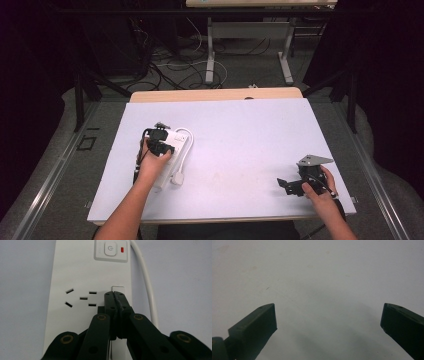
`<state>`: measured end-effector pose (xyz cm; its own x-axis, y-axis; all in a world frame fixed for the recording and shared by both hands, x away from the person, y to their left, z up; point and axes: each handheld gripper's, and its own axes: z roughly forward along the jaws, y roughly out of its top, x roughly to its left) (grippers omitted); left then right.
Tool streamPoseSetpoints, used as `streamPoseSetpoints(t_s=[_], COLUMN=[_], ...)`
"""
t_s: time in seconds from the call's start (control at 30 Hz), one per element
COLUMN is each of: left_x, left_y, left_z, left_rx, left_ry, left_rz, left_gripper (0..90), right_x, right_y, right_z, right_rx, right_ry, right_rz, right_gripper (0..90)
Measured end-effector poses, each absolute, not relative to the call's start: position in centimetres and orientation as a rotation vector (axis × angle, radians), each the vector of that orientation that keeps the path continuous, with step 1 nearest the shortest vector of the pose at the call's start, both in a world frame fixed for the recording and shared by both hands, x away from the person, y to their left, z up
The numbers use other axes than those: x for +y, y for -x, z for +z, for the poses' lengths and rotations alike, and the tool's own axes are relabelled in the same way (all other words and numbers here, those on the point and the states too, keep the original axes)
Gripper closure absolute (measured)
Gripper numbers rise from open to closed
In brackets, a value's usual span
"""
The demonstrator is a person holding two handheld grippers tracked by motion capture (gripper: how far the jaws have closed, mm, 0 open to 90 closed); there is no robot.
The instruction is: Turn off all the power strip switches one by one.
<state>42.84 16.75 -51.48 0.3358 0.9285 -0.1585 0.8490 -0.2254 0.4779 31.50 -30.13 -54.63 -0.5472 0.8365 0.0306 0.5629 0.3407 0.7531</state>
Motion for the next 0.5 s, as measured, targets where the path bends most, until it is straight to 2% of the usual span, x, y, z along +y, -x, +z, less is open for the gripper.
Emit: streamPoseSetpoints(t_s=[0.5], left_x=[16.74], left_y=[-42.23], left_z=[-50.67], left_rx=[1.529], left_ry=[-2.114], left_rz=[0.197], left_gripper=[90.0], right_x=[-30.13], right_y=[-31.46], right_z=[-54.62], right_rx=[2.248], right_ry=[-1.231], right_rz=[1.042], right_gripper=[0.0])
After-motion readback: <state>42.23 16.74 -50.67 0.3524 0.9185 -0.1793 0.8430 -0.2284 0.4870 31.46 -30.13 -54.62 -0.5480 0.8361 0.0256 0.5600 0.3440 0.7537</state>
